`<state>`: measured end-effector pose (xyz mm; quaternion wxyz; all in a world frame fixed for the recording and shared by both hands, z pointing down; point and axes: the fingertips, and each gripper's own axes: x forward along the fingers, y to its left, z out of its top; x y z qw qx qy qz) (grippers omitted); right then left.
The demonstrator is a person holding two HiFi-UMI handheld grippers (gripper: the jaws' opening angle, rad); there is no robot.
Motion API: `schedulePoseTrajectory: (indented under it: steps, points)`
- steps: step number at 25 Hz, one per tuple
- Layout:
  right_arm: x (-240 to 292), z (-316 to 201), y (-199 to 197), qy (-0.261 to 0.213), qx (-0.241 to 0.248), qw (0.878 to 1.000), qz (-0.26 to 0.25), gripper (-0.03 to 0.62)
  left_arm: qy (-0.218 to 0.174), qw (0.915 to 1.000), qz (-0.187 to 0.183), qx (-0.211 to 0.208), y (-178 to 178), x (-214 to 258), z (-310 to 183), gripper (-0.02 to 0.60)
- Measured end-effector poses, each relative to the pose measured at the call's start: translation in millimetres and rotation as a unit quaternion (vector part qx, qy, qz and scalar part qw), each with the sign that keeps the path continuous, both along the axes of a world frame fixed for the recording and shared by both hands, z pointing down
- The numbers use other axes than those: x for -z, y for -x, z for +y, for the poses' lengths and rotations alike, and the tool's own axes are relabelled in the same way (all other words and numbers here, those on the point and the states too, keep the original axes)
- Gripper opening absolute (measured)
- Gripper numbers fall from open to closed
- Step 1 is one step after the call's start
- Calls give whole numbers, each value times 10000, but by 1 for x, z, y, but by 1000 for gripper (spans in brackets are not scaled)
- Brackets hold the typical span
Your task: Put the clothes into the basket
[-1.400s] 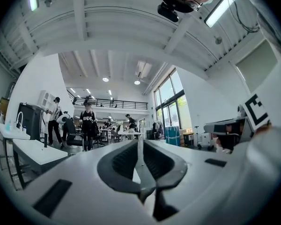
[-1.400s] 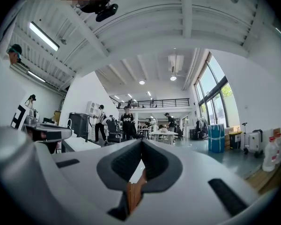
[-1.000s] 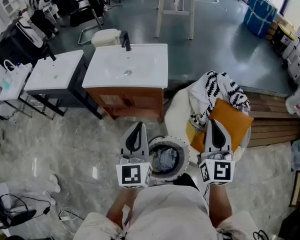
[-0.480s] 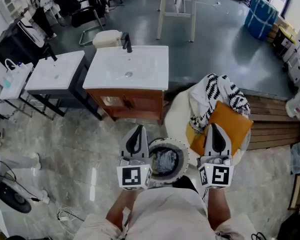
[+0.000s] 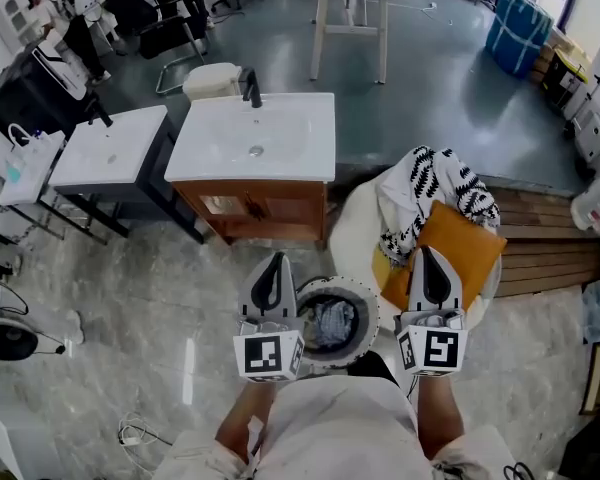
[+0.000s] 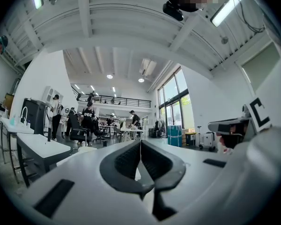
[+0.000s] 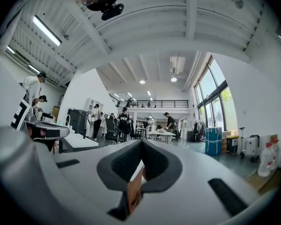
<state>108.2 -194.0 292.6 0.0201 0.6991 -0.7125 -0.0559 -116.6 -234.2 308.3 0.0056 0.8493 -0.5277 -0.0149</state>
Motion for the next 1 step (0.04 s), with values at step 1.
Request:
schedulePoseTrajectory:
  steps: [1]
  points:
    - [0,0,0,5,-1,10000,2,-12,9,10000,4,-3,0,0,0,8]
